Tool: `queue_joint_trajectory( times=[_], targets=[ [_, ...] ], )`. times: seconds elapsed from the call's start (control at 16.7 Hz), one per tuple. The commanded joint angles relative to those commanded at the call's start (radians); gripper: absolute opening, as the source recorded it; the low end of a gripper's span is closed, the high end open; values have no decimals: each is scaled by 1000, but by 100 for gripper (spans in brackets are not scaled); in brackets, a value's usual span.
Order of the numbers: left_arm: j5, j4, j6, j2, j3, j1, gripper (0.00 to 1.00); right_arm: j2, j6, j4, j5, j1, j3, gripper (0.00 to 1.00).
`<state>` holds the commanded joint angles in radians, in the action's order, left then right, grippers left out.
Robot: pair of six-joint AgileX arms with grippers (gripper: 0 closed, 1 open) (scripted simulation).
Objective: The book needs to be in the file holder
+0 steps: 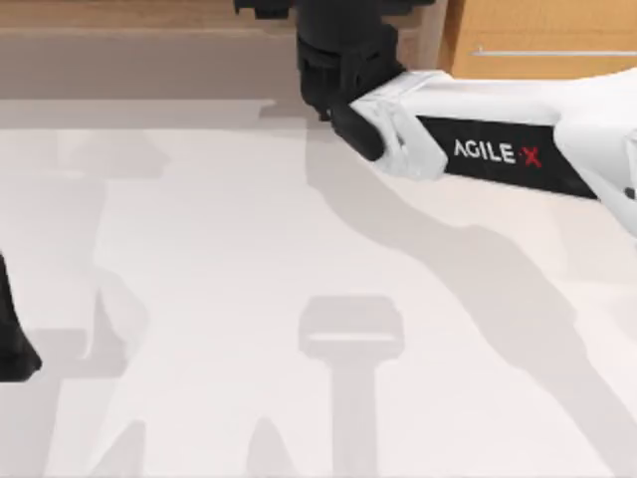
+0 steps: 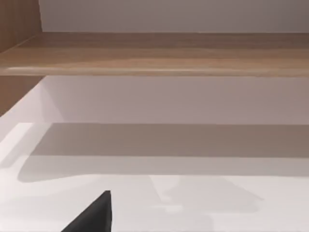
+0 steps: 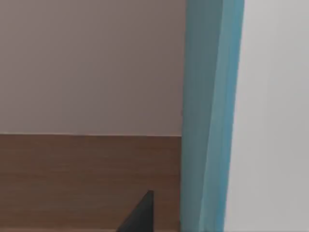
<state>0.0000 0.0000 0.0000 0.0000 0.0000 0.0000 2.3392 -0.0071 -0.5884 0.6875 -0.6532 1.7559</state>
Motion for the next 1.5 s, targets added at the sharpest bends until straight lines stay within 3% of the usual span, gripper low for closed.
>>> queue_joint_trajectory(
  times=[0.42, 1.5],
  targets=[
    [0, 0, 0, 0, 0, 0, 100, 0, 0, 0, 0, 0, 0, 2],
    [0, 0, 0, 0, 0, 0, 100, -18, 3, 46, -1, -5, 26, 0]
  ],
)
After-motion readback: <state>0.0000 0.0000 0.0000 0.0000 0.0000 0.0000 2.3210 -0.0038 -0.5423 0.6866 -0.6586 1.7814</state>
